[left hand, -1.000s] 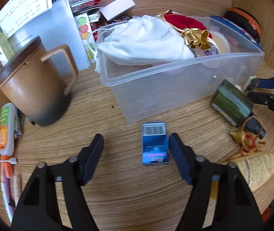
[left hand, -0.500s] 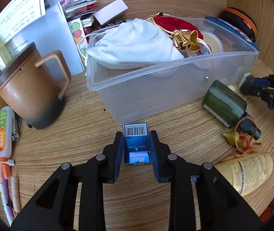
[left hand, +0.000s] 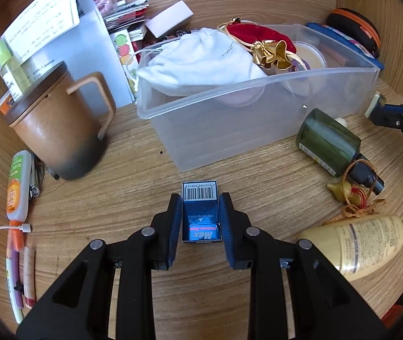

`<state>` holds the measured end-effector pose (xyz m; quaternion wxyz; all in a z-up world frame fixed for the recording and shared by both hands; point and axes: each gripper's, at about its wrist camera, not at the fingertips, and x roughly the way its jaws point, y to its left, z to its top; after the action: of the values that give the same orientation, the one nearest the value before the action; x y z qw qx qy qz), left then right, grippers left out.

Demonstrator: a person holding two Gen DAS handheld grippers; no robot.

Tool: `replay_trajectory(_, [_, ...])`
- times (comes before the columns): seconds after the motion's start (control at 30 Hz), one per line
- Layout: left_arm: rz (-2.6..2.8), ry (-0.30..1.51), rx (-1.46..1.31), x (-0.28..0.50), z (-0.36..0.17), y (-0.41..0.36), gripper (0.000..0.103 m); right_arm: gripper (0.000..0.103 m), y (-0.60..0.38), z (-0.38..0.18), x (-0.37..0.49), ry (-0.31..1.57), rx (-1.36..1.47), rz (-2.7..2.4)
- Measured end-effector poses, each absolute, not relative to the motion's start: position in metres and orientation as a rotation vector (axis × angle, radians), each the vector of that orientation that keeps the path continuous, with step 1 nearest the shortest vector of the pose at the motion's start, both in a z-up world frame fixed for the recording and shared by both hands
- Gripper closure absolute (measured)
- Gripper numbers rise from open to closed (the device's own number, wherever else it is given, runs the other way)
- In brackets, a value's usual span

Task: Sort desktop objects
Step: 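Grasp the blue Max box with the left gripper while the right grasps a small dark square block, then carry the Max box and dark block above the clear box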

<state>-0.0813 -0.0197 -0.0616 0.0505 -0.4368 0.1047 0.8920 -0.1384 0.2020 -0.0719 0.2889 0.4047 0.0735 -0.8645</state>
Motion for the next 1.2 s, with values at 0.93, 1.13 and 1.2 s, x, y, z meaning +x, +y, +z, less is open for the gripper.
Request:
replay_trajectory(0.93, [2.826,0.306,-1.064,-0.061,0.026,-0.007,0.077,0.081,0.204,-0.013,-0.1,0.199,0.886,-2.319])
replay_trajectory(1.13, [2.841,0.315,-1.014,-0.069,0.041,-0.006,0.077,0.081,0.203,-0.006,-0.104,0.201,0.867,-2.323])
replay_trajectory(1.2, [2.844,0.316,-1.005,-0.072,0.044,-0.005,0.077,0.081,0.203,-0.003,-0.106,0.205,0.861,-2.326])
